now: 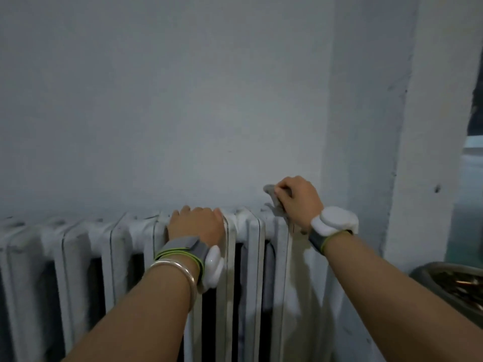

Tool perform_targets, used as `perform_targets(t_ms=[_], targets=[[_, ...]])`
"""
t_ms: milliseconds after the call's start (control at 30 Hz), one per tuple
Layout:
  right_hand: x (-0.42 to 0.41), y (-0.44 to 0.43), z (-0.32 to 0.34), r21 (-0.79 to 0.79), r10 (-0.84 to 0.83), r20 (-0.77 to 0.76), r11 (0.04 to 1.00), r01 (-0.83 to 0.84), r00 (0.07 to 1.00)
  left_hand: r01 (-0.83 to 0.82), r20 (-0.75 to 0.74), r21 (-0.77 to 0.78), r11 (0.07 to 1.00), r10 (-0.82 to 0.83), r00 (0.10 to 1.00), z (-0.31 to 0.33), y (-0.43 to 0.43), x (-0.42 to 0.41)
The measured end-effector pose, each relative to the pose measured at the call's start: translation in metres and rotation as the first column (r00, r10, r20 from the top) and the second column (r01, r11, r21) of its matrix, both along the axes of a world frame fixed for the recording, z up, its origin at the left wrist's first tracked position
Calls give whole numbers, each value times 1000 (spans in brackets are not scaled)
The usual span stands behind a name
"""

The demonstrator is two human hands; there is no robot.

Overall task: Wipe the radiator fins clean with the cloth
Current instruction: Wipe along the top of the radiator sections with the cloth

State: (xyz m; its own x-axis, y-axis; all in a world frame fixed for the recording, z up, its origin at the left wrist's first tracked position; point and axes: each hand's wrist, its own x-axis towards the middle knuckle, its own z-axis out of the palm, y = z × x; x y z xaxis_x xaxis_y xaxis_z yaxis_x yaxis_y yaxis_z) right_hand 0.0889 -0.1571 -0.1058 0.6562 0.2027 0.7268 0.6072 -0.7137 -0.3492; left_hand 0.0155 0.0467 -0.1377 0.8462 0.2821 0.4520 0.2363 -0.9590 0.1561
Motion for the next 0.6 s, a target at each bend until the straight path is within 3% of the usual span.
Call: perform_targets(t_ms=[167, 267, 367, 600], targets=[[14, 25, -3, -273, -1, -297, 958, -84, 955, -15, 22, 6, 1000, 15, 1000, -2, 1, 1], [14, 22, -4, -243, 18, -431, 960, -136, 902, -14, 25, 19, 1000, 13, 1000, -3, 1, 3], [12, 19, -3, -187, 29, -381, 976, -108, 924, -10, 27, -5, 1000, 10, 1000, -3, 3, 4], [7, 21, -14, -231, -30, -159, 973, -8, 987, 3, 20, -25, 1000, -2, 1000, -2, 4, 5]])
